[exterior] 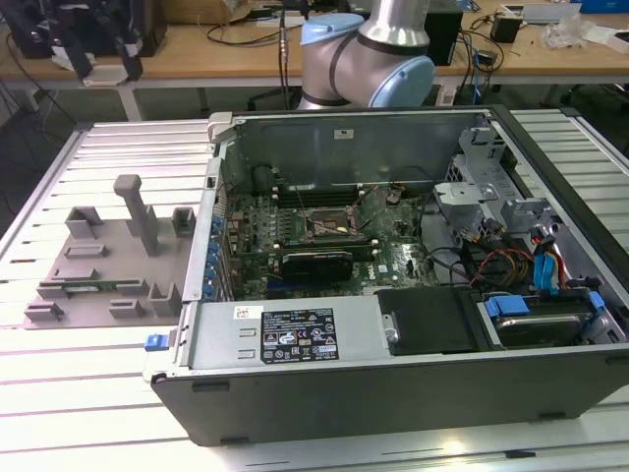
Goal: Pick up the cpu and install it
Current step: 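Pick up the cpu and move it towards the insertion slot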
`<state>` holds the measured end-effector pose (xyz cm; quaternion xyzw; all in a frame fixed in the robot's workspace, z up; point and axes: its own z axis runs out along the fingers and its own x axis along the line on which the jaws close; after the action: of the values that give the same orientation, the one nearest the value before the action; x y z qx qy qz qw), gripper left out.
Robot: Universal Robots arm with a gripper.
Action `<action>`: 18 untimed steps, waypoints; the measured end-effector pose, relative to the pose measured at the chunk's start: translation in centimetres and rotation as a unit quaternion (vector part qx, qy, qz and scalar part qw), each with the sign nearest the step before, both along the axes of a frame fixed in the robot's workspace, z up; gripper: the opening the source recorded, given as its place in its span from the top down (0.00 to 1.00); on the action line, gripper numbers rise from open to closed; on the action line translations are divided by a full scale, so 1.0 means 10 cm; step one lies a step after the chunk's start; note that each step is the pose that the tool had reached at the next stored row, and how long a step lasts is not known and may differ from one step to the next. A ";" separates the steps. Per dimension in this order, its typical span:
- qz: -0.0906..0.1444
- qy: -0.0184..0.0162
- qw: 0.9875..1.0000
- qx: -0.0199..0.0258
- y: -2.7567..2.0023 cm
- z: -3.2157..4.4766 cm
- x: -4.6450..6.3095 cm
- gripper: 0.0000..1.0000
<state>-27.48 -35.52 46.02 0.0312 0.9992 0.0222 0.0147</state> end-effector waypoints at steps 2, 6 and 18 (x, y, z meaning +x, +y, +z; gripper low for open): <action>0.000 0.000 1.000 0.000 0.000 -0.008 0.08 0.45; 0.000 0.000 1.000 0.000 0.000 -0.047 0.28 0.45; 0.000 0.003 1.000 0.000 0.001 -0.240 0.76 0.45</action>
<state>-19.89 -35.51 43.62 0.0314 0.9992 0.0221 0.0121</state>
